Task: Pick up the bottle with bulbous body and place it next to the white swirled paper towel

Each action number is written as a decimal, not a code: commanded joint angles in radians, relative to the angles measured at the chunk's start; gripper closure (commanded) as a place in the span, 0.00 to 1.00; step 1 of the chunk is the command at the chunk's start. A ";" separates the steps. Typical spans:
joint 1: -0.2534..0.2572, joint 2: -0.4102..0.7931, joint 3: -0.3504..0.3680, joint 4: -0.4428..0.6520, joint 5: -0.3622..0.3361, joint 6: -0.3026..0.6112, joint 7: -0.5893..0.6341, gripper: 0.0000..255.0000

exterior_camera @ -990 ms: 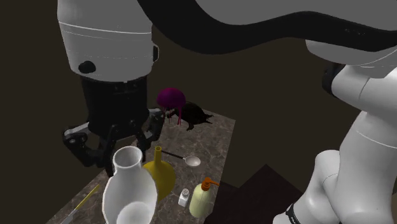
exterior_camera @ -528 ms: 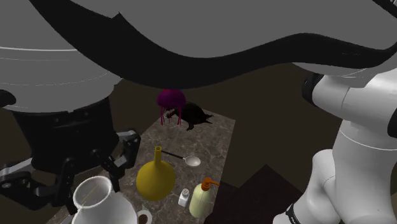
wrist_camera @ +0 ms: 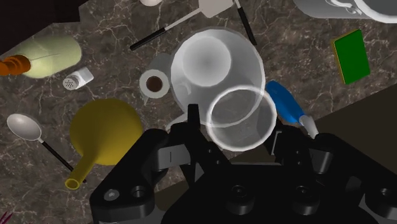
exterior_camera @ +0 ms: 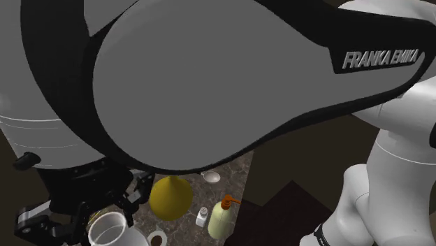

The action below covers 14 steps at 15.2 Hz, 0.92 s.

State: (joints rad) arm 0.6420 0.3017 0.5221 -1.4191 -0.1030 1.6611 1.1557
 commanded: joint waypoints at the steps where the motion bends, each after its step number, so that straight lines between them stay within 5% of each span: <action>1: -0.003 -0.001 -0.001 -0.025 0.000 0.025 -0.001 1.00; 14: -0.014 0.004 -0.007 -0.194 -0.005 0.198 0.000 1.00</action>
State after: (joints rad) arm 0.6287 0.3086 0.5147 -1.5988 -0.1083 1.8459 1.1547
